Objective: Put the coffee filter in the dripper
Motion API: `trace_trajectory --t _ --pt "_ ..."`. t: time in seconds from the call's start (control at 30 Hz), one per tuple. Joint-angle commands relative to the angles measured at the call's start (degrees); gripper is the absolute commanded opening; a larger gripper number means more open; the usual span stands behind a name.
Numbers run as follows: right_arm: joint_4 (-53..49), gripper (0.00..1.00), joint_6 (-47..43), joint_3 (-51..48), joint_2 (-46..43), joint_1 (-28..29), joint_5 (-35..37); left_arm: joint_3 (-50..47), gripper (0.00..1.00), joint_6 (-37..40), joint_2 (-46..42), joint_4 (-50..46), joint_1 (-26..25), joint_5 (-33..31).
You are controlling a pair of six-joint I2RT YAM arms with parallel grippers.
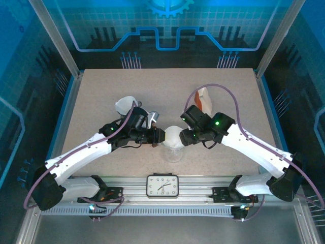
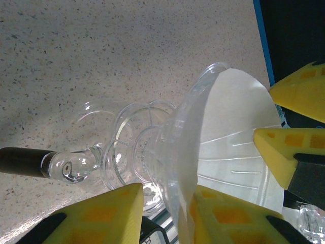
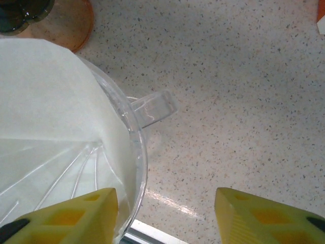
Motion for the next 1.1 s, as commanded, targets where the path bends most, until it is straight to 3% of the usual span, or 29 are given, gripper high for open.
trace_trajectory --t 0.0,0.23,0.4,0.47,0.73,1.07 --pt "0.2 0.46 0.8 -0.3 -0.8 0.4 -0.8 -0.3 0.30 0.2 0.0 -0.1 0.3 0.6" --pt "2.0 0.60 0.1 1.8 -0.4 1.1 -0.8 -0.5 0.31 0.2 -0.1 -0.4 0.3 0.3" --pt "2.6 0.44 0.6 0.7 -0.9 1.3 -1.6 -0.7 0.31 0.2 -0.4 -0.3 0.3 0.2" --pt "3.0 0.43 0.9 0.1 -0.7 1.4 -2.5 -0.8 0.31 0.2 -0.3 -0.5 0.3 0.2" --pt "3.0 0.65 0.5 2.4 -3.0 1.8 0.7 -0.7 0.36 0.2 -1.3 -1.0 0.3 -0.4" --pt "2.2 0.71 -0.2 4.6 -5.1 1.4 1.7 -0.4 0.50 -0.7 -3.4 -0.6 0.3 -0.7"
